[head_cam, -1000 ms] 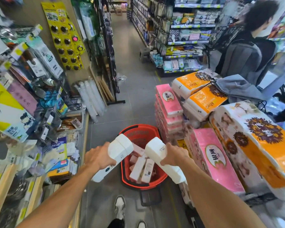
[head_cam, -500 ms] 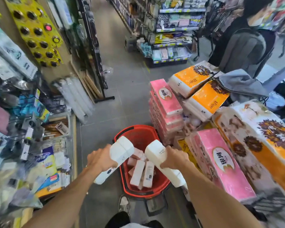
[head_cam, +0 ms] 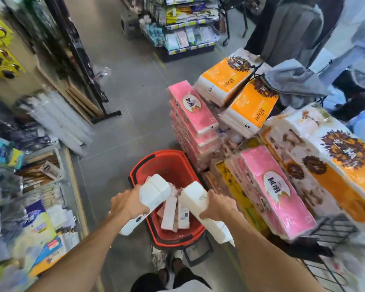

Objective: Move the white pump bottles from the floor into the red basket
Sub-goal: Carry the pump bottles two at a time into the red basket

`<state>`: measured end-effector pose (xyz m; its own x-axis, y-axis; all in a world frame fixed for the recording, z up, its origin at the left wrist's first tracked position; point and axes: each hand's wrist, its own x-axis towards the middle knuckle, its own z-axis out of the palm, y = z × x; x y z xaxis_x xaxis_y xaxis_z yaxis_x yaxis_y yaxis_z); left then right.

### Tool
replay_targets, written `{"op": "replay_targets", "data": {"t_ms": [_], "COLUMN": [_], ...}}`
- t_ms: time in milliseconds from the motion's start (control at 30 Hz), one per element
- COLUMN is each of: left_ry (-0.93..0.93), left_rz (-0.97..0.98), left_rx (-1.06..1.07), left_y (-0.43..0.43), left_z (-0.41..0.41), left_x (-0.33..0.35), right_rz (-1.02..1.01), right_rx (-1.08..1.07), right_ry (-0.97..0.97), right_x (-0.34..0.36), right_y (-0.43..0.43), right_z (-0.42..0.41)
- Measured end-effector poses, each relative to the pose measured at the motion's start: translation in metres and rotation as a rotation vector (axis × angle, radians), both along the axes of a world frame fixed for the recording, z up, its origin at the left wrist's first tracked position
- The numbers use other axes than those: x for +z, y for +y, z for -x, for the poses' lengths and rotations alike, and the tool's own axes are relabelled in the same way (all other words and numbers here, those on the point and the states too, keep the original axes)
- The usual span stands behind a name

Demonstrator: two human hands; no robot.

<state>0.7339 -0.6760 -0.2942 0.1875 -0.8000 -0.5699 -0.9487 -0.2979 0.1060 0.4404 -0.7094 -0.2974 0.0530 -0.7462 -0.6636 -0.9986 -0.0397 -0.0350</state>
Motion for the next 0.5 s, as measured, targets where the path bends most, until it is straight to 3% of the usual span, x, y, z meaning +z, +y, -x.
{"op": "replay_targets", "data": {"t_ms": [500], "left_ry": [-0.088], "left_rz": [-0.016], "left_rx": [-0.062], "left_y": [-0.076], "left_z": [0.035], "left_x": [-0.025], "right_rz": [-0.050], "right_rx": [-0.140], "right_ry": [-0.115], "right_x": [-0.055], "right_y": [-0.043], "right_z": [0.024]}}
